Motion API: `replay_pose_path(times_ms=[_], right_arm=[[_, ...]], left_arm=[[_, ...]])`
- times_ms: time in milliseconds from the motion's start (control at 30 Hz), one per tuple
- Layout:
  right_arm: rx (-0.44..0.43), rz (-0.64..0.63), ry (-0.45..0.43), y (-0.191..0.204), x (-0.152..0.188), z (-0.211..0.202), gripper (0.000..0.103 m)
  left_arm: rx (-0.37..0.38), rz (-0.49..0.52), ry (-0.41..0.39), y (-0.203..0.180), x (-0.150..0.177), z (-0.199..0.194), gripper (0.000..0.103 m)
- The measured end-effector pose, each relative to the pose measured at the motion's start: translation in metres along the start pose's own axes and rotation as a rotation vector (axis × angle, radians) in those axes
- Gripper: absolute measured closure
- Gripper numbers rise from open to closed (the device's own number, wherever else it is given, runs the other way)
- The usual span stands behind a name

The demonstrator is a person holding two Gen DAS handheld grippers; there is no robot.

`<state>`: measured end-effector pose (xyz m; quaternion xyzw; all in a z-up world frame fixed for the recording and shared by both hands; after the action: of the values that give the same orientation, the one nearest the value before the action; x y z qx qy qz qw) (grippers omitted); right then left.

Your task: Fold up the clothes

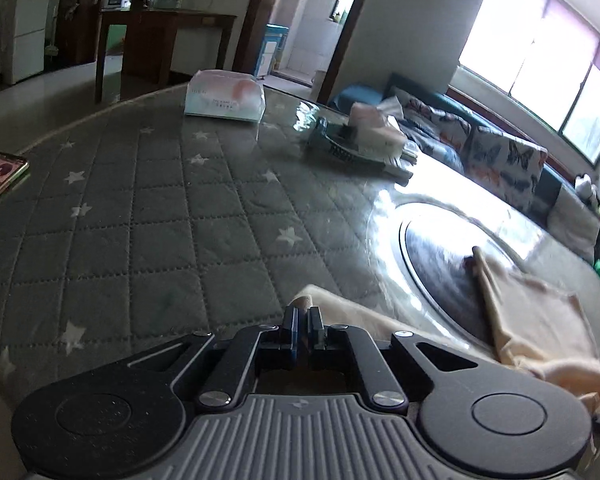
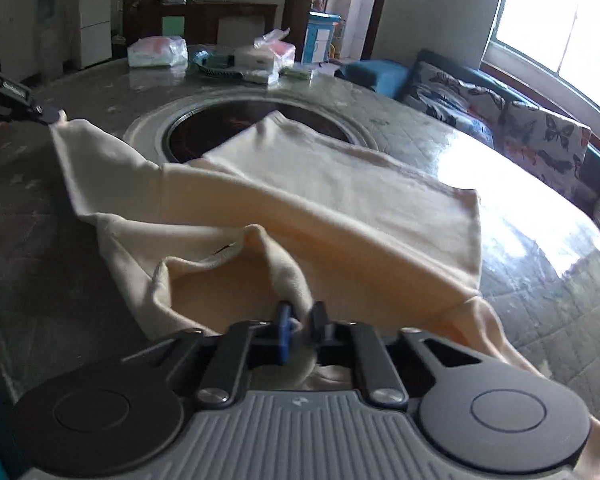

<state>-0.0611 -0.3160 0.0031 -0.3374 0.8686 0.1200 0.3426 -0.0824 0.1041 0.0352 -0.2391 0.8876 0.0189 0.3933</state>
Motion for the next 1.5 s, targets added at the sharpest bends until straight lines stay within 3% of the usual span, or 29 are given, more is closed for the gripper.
replay_pose_path(times_ms=[133,200,300,400,567,733,933,1167,1233,1333,1500], right_arm=[[-0.016,-0.025,-0.001,0.005,0.005,-0.030,0.095],[-0.024,-0.040,0.021,0.010,0.012,-0.039,0.095],[-0.043,-0.064,0.066,0.018,0.024,-0.043,0.095],[-0.054,-0.088,0.101,0.022,0.032,-0.042,0.095],[-0.079,-0.136,0.132,0.029,0.035,-0.044,0.094],[-0.144,-0.145,0.125,0.031,0.027,-0.052,0.091],[-0.104,-0.046,0.010,0.013,0.014,-0.051,0.091],[-0.135,0.010,0.004,0.009,0.026,-0.034,0.090],[-0.141,0.024,-0.005,0.008,0.030,-0.035,0.086],[-0.079,0.097,-0.051,-0.010,0.035,-0.053,0.083],[0.117,0.281,-0.084,-0.059,0.058,-0.077,0.082]], left_arm=[[0.079,0.138,-0.071,-0.026,0.004,-0.019,0.094],[0.154,0.203,-0.089,-0.044,0.009,-0.029,0.092],[0.319,0.311,-0.076,-0.081,0.024,-0.042,0.086],[0.479,0.452,-0.043,-0.127,0.049,-0.053,0.072],[0.625,0.585,0.006,-0.186,0.076,-0.052,0.071],[0.656,0.648,0.034,-0.209,0.096,-0.041,0.073],[0.676,0.719,0.071,-0.221,0.123,-0.032,0.073],[0.679,0.724,0.087,-0.218,0.115,-0.038,0.073],[0.677,0.727,0.069,-0.221,0.109,-0.041,0.073],[0.701,0.717,0.046,-0.234,0.101,-0.045,0.073],[0.752,0.739,0.053,-0.265,0.111,-0.048,0.073]])
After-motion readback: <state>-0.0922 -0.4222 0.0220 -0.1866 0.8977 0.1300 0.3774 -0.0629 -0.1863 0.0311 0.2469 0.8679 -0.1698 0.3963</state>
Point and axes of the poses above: each gripper's, at about its wrist camera, not at the fingertips, and z roughly the way its jaws point, y to its left, x to its underside, the point moved 2 cm from there along z, roughly the way its jaws point, and after that the axes turned 9 degrees about -x, right-handed, at the moved point
